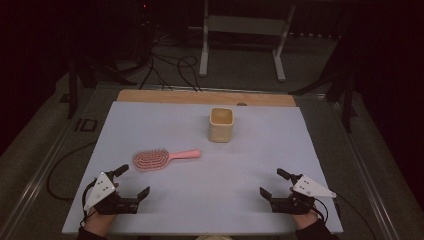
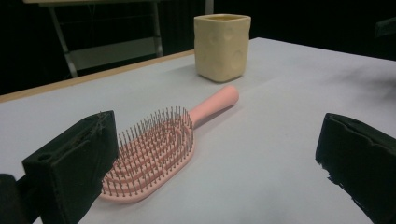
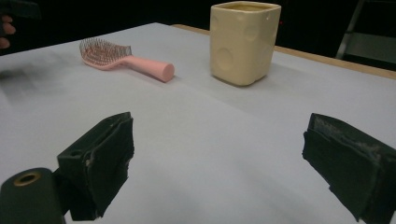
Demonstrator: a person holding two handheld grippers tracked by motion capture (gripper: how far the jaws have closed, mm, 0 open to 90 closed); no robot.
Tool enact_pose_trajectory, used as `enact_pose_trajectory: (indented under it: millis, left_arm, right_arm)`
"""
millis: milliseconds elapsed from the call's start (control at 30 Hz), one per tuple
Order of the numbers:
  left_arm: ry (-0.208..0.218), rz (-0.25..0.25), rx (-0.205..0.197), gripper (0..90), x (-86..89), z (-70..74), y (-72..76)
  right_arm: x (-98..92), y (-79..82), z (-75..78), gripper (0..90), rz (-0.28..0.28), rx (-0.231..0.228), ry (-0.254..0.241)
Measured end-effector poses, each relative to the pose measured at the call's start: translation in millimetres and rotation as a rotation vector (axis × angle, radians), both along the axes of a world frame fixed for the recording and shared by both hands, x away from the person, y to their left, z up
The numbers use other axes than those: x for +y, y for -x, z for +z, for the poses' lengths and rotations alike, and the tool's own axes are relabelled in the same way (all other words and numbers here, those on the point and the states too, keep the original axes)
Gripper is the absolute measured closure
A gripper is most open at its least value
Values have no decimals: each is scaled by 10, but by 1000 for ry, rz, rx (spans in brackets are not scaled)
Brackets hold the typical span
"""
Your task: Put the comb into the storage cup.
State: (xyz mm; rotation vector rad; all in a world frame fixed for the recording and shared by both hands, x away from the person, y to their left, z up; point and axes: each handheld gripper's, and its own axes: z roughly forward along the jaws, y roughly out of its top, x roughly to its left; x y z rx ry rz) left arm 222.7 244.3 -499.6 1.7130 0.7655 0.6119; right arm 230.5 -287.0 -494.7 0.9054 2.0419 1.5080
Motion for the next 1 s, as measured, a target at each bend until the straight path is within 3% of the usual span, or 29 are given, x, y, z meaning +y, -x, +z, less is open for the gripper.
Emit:
enact_pose_trajectory:
  millis: [233, 567, 1000]
  left_arm:
    - [4, 7, 3, 4, -8, -5, -32]
    - [3, 20, 2, 4, 23, 2, -28]
    - [-33, -25, -5, 4, -15, 81, 59]
  right_arm:
    - [-26, -23, -26, 88, -2, 21, -6]
    - [-11, -9, -12, 88, -5, 5, 8]
    - [41, -10, 48, 88, -26, -21, 22]
